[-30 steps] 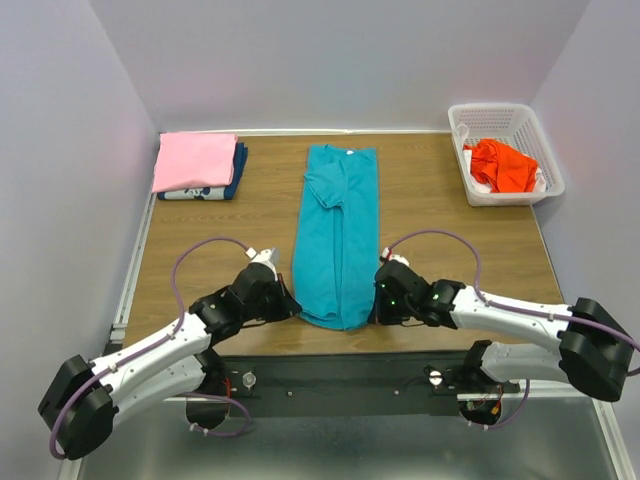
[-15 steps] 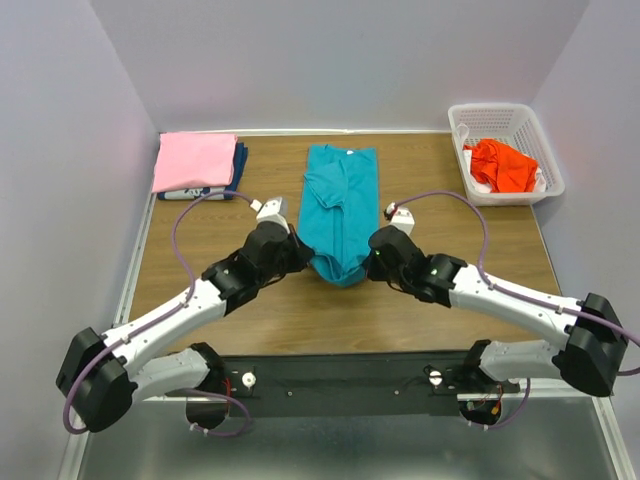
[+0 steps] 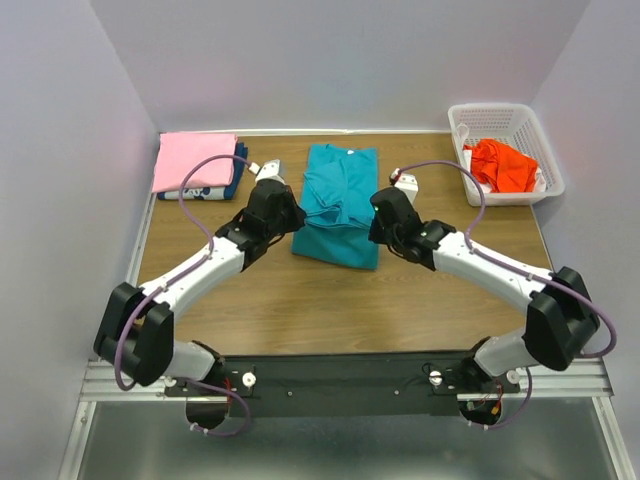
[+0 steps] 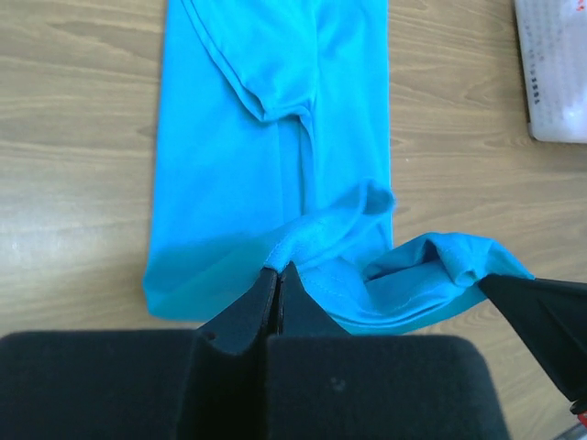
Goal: Fold and stack the t-shirts
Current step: Fold the tshirt
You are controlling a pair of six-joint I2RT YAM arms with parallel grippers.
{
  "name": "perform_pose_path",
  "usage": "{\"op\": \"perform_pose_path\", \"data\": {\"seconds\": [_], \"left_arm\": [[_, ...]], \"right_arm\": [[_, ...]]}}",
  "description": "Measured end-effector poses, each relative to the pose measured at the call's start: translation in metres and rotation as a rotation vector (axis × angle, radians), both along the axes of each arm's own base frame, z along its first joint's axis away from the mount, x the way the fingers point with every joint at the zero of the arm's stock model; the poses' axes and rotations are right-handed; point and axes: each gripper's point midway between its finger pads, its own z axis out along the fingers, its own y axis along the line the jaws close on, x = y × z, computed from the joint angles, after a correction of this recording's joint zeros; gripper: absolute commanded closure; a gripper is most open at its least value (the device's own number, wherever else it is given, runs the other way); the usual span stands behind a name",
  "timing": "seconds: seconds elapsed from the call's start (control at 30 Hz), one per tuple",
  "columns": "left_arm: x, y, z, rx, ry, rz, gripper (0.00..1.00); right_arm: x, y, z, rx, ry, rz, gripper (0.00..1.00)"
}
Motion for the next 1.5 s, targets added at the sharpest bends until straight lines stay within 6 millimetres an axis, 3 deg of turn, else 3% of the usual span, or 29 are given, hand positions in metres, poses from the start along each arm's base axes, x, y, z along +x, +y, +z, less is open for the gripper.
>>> {"op": "perform_pose_path", "data": {"seconds": [0.27, 0.67, 0.93, 1.27, 1.43, 1.5], "left_arm": [[0.042, -0.003, -0.009, 0.028, 0.011, -0.027, 1.00], [0.083, -0.006, -0.038, 0.056, 0.060, -0.103, 1.00], [0.095, -0.004, -0.066, 0.077, 0.108, -0.127, 1.00], [0.103, -0.005, -0.082, 0.087, 0.131, -0.141, 1.00], [0.105, -0.001, -0.088, 0.090, 0.144, -0.140, 0.58], [0.107, 0.001, -0.086, 0.087, 0.140, -0.137, 0.48]], "right_arm": [[0.037, -0.004, -0.009, -0.024, 0.011, -0.009, 0.99], [0.077, -0.001, -0.024, -0.021, 0.035, 0.029, 0.99], [0.092, -0.003, -0.051, -0.033, 0.085, 0.021, 0.99], [0.108, -0.009, -0.072, -0.037, 0.120, 0.000, 0.96], [0.111, -0.011, -0.084, -0.042, 0.143, -0.004, 0.86], [0.115, -0.011, -0.084, -0.039, 0.141, -0.005, 0.73]]}}
